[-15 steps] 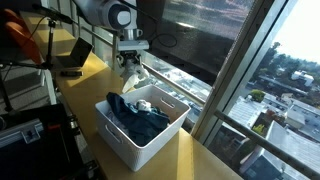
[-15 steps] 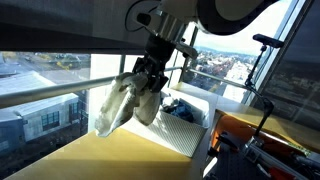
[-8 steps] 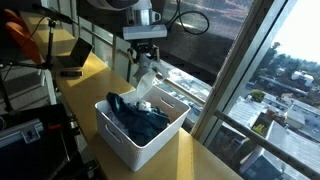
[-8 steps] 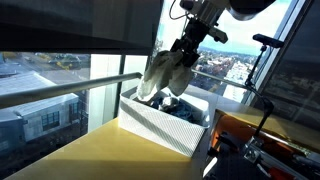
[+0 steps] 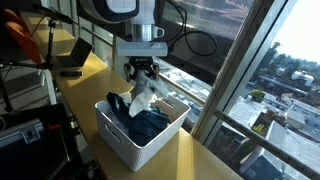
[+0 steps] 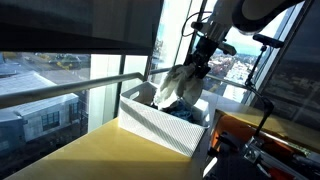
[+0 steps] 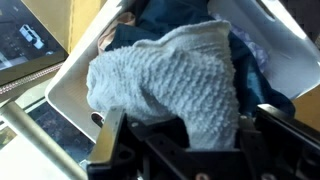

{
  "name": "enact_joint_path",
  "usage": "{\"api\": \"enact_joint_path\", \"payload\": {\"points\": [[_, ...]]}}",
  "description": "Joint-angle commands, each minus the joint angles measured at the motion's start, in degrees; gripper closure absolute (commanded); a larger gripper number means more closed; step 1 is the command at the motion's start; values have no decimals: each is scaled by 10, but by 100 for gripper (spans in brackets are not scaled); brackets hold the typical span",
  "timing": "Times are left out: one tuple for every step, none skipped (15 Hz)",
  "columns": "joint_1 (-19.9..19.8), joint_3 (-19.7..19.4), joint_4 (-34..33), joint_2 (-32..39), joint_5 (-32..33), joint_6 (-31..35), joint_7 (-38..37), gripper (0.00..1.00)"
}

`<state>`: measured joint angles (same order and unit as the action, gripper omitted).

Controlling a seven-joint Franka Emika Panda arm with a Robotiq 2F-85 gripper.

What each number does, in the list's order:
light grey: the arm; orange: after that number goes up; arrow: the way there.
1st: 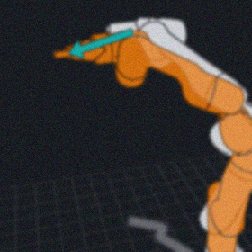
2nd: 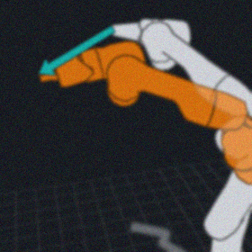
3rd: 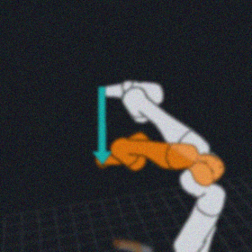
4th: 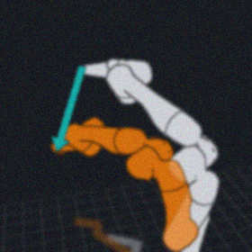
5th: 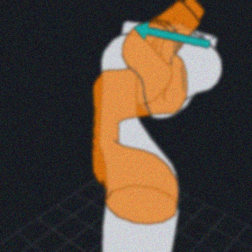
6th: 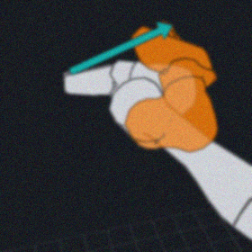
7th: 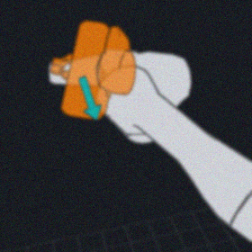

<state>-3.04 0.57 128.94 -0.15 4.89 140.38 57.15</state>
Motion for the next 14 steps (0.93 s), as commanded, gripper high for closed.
{"api": "enact_joint_path", "payload": {"points": [[4, -7, -11, 52, -23, 27, 22, 100], [3, -4, -18, 69, -24, 30, 22, 100], [2, -1, -23, 83, -25, 33, 23, 100], [0, 2, -32, 98, -26, 33, 22, 100], [-1, 5, -40, 110, -24, 33, 21, 75], [-2, 7, -50, 120, -22, 29, 19, 74], [-3, 10, -59, 127, -20, 25, 17, 68], [-4, 12, -67, 131, -19, 21, 17, 60], [-4, 14, -75, 133, -18, 19, 16, 54], [-5, 16, -82, 135, -18, 17, 16, 47], [-5, 16, -88, 136, -17, 15, 15, 39], [-5, 17, -92, 135, -15, 14, 14, 33], [-4, 17, -95, 132, -13, 12, 13, 26], [-2, 18, -96, 125, -11, 10, 10, 18]]}}
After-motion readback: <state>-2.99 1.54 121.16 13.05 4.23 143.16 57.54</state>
